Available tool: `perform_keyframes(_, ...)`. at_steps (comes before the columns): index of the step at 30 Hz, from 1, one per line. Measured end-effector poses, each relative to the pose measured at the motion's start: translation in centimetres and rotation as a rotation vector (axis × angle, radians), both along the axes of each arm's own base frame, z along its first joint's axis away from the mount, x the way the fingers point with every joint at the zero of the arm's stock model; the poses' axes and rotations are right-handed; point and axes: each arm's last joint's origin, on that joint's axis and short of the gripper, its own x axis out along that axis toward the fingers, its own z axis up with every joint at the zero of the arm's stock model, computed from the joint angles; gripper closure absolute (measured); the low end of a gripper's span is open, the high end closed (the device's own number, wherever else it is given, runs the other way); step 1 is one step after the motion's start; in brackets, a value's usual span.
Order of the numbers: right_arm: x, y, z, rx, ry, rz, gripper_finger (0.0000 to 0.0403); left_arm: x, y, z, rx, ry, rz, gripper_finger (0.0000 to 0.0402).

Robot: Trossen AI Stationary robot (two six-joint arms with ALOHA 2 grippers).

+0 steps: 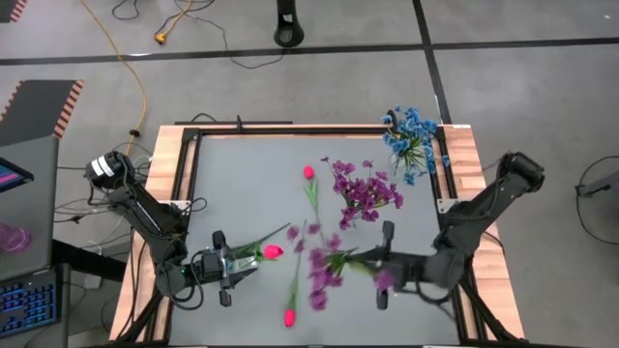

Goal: Sort flowers into vase by color
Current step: Put the violet flowers into the middle transparent vase

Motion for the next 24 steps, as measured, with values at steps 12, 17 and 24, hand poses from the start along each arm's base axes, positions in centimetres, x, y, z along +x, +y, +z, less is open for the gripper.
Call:
perform_keyframes(12,-4.4,-4.3,-3.9,-0.056,-0.309,0.112,0.0371,0.0,0.0,0.0,-0.007,-0.002,0.0,0.0238)
perform_keyframes(17,-4.3,-5.7,-5.2,-0.098,-0.309,0.064,0.037,0.0,0.0,0.0,-0.007,-0.002,0.001,0.0238)
perform_keyframes(24,-3.5,-7.3,-6.6,-0.126,-0.293,0.034,0.037,0.0,0.0,0.0,-0.007,-0.001,0.0,0.0238)
